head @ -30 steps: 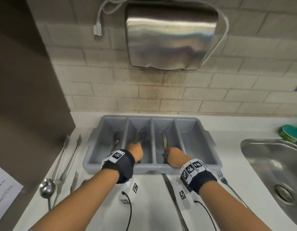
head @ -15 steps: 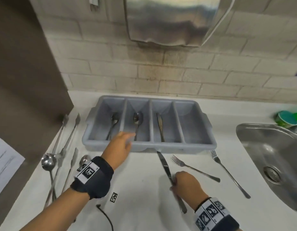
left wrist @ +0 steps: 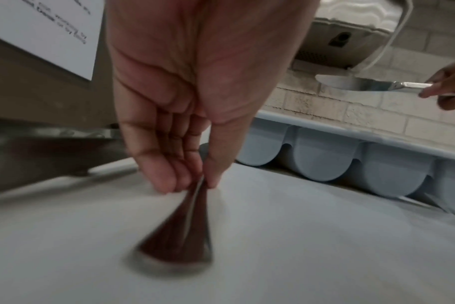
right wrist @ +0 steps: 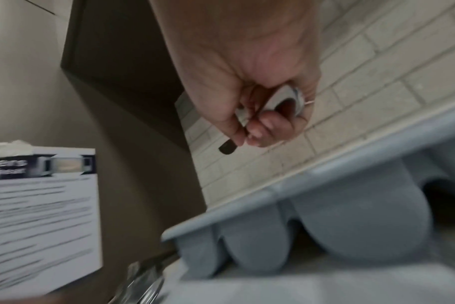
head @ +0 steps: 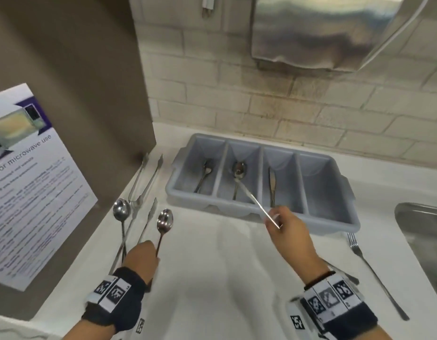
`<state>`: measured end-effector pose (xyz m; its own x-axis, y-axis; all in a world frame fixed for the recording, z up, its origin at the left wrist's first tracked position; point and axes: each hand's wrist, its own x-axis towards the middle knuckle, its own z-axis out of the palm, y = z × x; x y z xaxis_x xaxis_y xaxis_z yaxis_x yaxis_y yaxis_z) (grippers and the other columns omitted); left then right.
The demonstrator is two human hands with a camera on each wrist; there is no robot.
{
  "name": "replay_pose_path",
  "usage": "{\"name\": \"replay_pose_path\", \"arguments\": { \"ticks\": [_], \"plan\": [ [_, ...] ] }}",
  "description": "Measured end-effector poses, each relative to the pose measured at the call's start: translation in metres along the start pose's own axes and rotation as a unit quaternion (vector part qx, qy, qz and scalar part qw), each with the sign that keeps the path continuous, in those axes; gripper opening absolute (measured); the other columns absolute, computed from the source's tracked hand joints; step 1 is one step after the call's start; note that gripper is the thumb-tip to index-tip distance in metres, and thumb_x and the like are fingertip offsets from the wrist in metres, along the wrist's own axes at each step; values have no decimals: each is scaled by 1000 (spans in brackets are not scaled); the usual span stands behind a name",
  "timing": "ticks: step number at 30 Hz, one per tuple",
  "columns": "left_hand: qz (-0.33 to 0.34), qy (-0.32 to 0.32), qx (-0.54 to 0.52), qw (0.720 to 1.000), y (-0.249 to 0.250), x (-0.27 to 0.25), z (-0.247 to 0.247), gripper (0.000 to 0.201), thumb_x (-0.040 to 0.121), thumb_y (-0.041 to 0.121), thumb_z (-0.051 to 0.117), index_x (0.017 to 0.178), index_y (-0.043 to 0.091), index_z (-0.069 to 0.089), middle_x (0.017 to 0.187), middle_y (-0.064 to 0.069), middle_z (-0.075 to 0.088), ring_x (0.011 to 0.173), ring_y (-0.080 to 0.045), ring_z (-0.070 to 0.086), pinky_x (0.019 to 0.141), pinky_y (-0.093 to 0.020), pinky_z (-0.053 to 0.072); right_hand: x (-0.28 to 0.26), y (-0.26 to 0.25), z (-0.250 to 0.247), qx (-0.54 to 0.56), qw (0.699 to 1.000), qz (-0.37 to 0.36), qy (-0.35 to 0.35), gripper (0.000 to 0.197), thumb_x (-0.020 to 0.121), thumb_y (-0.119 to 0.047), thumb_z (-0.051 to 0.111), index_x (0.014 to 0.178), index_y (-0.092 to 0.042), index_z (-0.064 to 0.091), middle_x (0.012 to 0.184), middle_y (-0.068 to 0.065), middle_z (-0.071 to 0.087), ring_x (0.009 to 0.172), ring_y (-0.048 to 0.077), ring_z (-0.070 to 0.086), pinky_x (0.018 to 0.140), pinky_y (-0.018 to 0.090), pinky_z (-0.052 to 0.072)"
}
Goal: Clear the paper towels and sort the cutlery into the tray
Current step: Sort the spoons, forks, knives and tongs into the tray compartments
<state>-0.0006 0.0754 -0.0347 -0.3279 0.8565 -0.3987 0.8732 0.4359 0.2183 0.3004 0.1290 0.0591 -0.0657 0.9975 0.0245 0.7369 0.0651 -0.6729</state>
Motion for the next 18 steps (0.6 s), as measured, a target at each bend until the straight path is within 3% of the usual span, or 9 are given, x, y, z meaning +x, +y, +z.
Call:
{"name": "replay_pose_path", "arguments": {
  "ticks": [1,3,6,8,10,12,14,16,18],
  "plan": [
    [-4,-1,0,1000,1,1,1,23,89,20,56,106,4,58,107,-9,67,104,-24,63,85,-27,48,15,-4,-6,18,999,2,31,3,88,-17,55,90,-19,53,69,0,57,57,13,50,52,27,35],
    [-5,-11,0,1000,3,0,0,14,86,22,59,91,9,59,93,-4,62,101,-23,63,75,-24,44,50,-5,-13,40,997,32,57,18,89,-7,49,106,-7,56,87,6,58,73,24,54,66,25,36],
    [-1,-19,4,1000,5,-4,-3,15,83,26,59,79,14,52,88,-3,57,96,-22,63,70,-21,39,101,3,-13,17,993,107,54,27,89,3,41,112,11,52,110,29,59,101,40,58,73,35,42],
    [10,-7,-10,1000,6,-9,-7,13,85,24,57,82,14,50,90,-4,56,87,-20,58,70,-22,38,126,11,-8,-34,986,163,10,31,92,-1,38,116,15,51,122,34,55,114,43,52,91,42,43],
    [38,9,-29,999,4,-15,-9,19,88,19,53,73,18,42,88,-1,53,86,-19,57,71,-21,37,137,22,2,-84,977,189,-57,36,94,-3,35,123,13,48,130,30,51,122,39,47,102,39,39],
    [68,24,-52,996,4,-24,-14,24,91,13,48,70,22,38,88,0,52,94,-20,61,71,-19,36,142,37,13,-147,968,172,-108,36,95,-4,34,124,8,50,132,25,52,124,35,47,104,36,39],
    [98,50,-62,992,6,-38,-25,14,93,10,44,84,21,46,89,2,55,97,-19,63,72,-17,36,150,52,23,-226,955,125,-142,33,95,-6,35,120,6,53,129,23,56,121,33,52,100,35,42],
    [130,62,-90,985,13,-57,-44,17,92,8,45,96,22,54,90,1,62,86,-14,64,69,-14,38,154,61,26,-250,947,107,-171,30,93,-7,41,113,6,57,122,23,61,114,34,57,93,35,46],
    [182,63,-149,970,26,-68,-68,27,91,7,49,104,31,49,85,5,64,65,-5,60,59,-13,42,146,53,16,-235,951,109,-170,27,90,-9,46,109,4,61,116,23,64,108,35,60,86,33,47]
  ]
}}
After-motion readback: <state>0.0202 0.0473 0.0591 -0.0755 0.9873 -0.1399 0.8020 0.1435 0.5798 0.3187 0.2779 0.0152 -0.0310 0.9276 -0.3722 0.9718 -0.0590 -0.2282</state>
